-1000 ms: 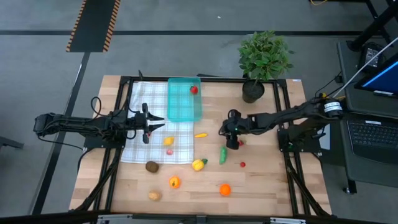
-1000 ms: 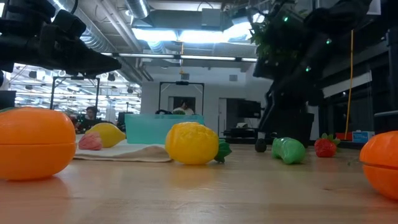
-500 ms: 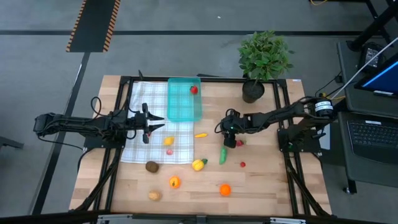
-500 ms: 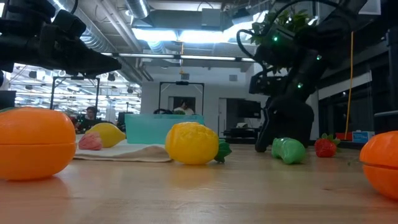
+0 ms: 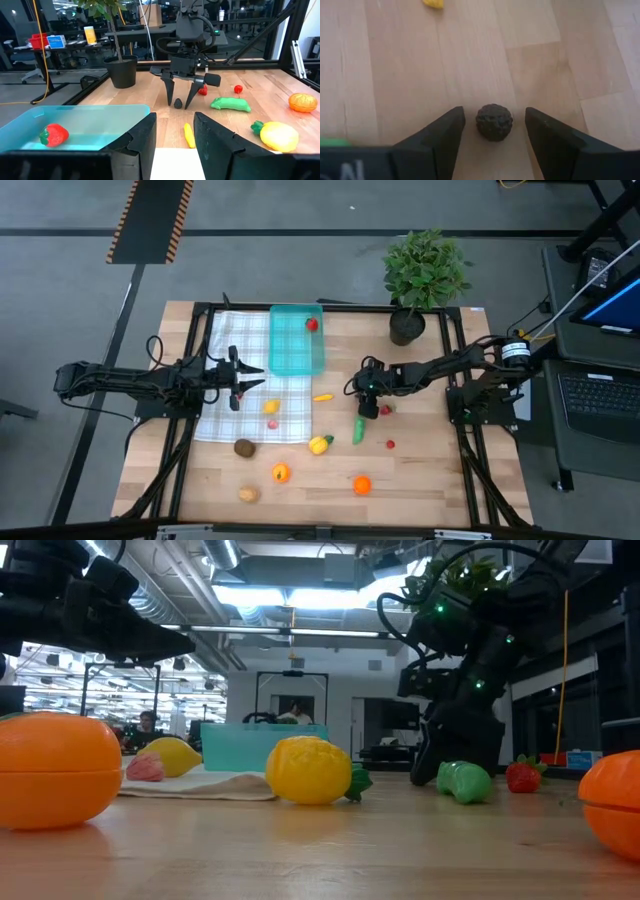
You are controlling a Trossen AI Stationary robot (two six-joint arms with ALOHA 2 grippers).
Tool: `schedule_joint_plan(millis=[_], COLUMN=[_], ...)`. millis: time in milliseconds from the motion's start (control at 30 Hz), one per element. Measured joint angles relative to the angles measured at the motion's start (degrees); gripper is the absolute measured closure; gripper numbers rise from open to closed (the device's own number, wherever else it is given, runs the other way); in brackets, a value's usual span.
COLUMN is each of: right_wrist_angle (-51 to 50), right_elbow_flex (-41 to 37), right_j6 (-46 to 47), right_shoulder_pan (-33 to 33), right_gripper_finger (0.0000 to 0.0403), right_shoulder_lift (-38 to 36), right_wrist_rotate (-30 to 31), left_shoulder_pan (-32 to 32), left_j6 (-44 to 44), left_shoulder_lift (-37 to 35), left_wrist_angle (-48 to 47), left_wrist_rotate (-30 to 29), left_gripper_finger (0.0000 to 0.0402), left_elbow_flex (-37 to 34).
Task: Pick and placing Produce into tupperware
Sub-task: Put the blackberry into the blue bin
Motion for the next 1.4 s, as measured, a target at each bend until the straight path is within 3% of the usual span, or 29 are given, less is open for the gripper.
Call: schedule_joint_plan(millis=[600,900,1067,1400], right_wrist_angle=[0.32,0.24,1.68,14.44], right_elbow_flex=[0.0,-0.01,-0.15,-0.11], right_j6=[1.56,4.24,4.36,2.82], right_shoulder_pan=[-0.11,-0.22,-0.39,-0.39], right_gripper_finger=[0.0308,0.0297,0.031,0.031], right_shoulder_lift=[0.09,-0.14,-0.88,-1.34], right_wrist_rotate=[-0.2,-1.68,-2.46,-6.65], left_shoulder_pan=[0.0,0.0,0.0,0.0], left_j6=[0.02,0.0,0.0,0.0], left_shoulder_lift=[0.0,0.0,0.0,0.0], left_wrist_angle=[0.02,0.04,0.04,0.07], left_wrist_rotate=[0.0,0.0,0.0,0.02], left_gripper_finger=[0.0278,0.0278,0.0278,0.0278], left_elbow_flex=[0.0,0.01,0.01,0.01])
